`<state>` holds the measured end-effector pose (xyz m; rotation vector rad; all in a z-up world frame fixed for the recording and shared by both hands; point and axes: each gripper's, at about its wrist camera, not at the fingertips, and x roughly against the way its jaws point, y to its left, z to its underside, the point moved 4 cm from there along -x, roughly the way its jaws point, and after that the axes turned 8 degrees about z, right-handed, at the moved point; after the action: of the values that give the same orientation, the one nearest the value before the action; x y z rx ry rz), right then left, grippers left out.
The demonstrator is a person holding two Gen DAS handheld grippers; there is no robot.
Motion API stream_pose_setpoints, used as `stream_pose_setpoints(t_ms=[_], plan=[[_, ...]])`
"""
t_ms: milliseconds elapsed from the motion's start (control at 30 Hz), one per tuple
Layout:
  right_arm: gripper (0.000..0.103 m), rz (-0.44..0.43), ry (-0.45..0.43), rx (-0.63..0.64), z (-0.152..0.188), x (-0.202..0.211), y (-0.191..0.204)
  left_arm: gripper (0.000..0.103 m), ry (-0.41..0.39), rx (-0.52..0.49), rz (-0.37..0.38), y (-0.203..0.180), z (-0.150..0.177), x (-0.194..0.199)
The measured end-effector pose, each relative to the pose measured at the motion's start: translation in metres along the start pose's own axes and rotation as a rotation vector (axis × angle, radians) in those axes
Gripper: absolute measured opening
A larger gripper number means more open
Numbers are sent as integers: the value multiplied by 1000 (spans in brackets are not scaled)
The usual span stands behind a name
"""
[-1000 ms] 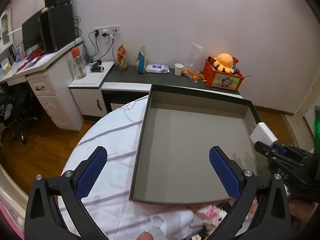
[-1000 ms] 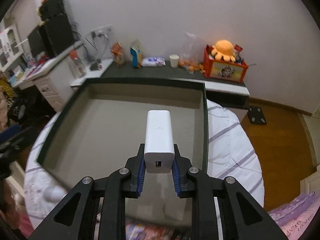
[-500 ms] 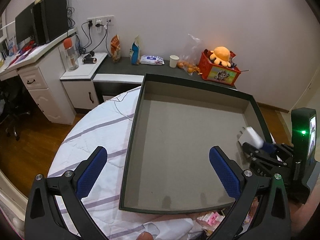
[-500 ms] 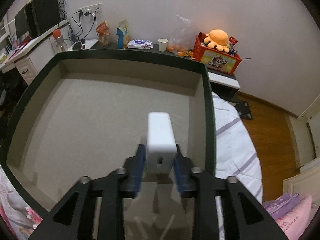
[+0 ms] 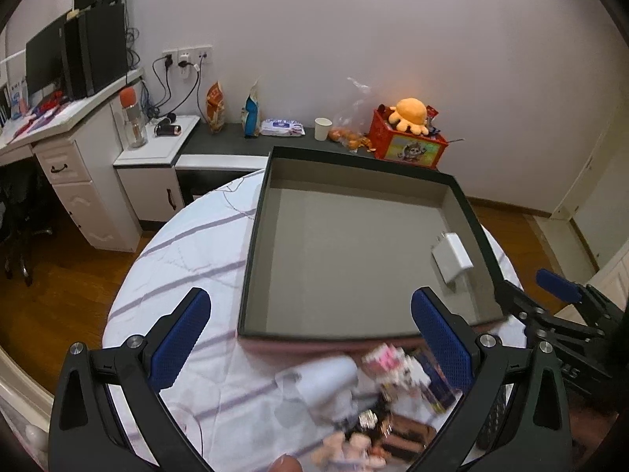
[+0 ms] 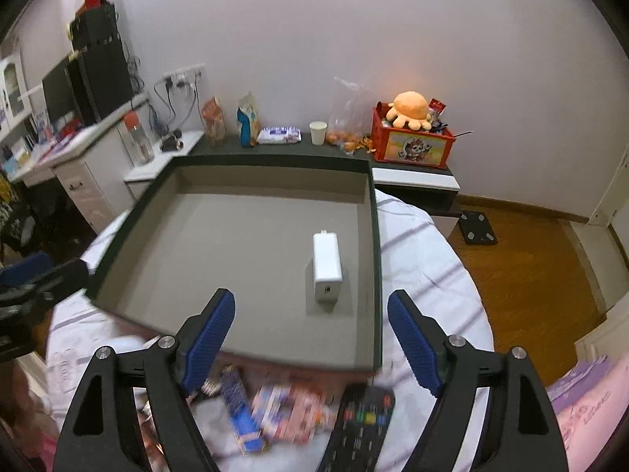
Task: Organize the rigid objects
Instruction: 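Open the right gripper to release the power bank and withdraw, then reach the left gripper to the pig doll and close on it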
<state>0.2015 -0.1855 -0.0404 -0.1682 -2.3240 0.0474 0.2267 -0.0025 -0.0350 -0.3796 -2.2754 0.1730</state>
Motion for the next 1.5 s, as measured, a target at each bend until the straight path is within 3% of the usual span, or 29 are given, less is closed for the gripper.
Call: stream_pose_setpoints(t_ms=[200, 400, 633, 833, 1133, 1500], plan=[[82, -34, -34, -45, 24, 39, -5, 103, -31, -18, -32, -17, 19, 31], [82, -85, -65, -79, 44, 65, -16, 103, -80, 23, -125, -22, 50, 63], [82, -125, -57, -60, 65, 76, -24, 103, -65, 64, -192, -21, 88, 81], [82, -121, -50, -47, 79, 84, -17, 103, -59, 45, -176, -23, 108, 90], [82, -32, -48, -122, 103, 106, -12, 103, 4, -49, -68, -24, 133, 78], [82, -33, -32, -88, 96, 95, -11, 103, 82, 7, -76, -20, 146, 35]])
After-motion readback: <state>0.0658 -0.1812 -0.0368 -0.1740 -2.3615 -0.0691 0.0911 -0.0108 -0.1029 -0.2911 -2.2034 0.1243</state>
